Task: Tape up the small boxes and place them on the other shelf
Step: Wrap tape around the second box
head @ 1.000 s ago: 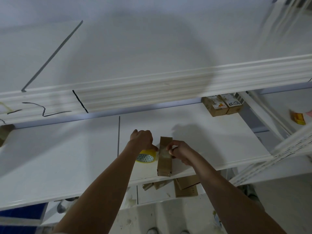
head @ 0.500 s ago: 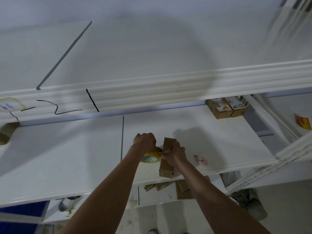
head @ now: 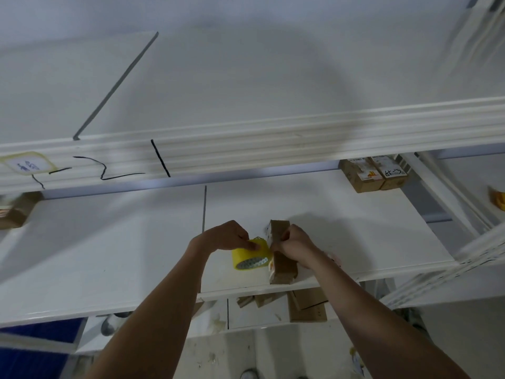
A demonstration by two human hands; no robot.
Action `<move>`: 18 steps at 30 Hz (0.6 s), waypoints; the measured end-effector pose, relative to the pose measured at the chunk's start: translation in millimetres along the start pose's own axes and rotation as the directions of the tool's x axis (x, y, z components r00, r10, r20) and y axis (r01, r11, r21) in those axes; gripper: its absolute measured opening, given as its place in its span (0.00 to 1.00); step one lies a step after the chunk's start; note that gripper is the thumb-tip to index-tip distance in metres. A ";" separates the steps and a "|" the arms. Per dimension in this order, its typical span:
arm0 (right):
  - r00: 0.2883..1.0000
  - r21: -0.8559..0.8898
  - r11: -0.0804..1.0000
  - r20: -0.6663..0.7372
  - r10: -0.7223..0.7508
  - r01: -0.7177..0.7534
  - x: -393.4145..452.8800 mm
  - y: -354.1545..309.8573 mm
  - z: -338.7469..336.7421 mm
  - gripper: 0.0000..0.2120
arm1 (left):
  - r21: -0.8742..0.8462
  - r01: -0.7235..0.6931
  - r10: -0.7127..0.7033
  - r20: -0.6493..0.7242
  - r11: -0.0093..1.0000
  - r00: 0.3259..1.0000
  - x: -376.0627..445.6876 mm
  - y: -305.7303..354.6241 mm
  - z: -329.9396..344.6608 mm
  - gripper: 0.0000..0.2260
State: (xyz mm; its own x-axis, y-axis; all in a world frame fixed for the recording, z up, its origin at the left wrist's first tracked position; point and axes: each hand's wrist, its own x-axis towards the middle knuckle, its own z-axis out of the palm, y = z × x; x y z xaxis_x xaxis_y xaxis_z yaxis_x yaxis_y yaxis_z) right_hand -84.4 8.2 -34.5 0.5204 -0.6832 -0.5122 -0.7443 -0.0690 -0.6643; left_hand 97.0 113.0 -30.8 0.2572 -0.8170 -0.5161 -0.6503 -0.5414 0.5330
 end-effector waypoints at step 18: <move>0.997 0.138 0.990 0.067 -0.032 0.023 2.5 4.9 -4.8 0.17 | 0.076 0.175 -0.156 -0.206 0.982 0.966 -6.0 -5.2 5.3 0.22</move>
State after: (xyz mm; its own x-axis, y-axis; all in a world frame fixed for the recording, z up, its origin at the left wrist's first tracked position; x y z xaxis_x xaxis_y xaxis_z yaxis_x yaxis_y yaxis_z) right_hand -88.8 2.7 -36.5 0.5710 -0.6305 -0.5258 -0.6676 0.0162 -0.7444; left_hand 95.0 121.8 -34.1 0.4975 -0.7455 -0.4435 -0.6475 -0.6594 0.3820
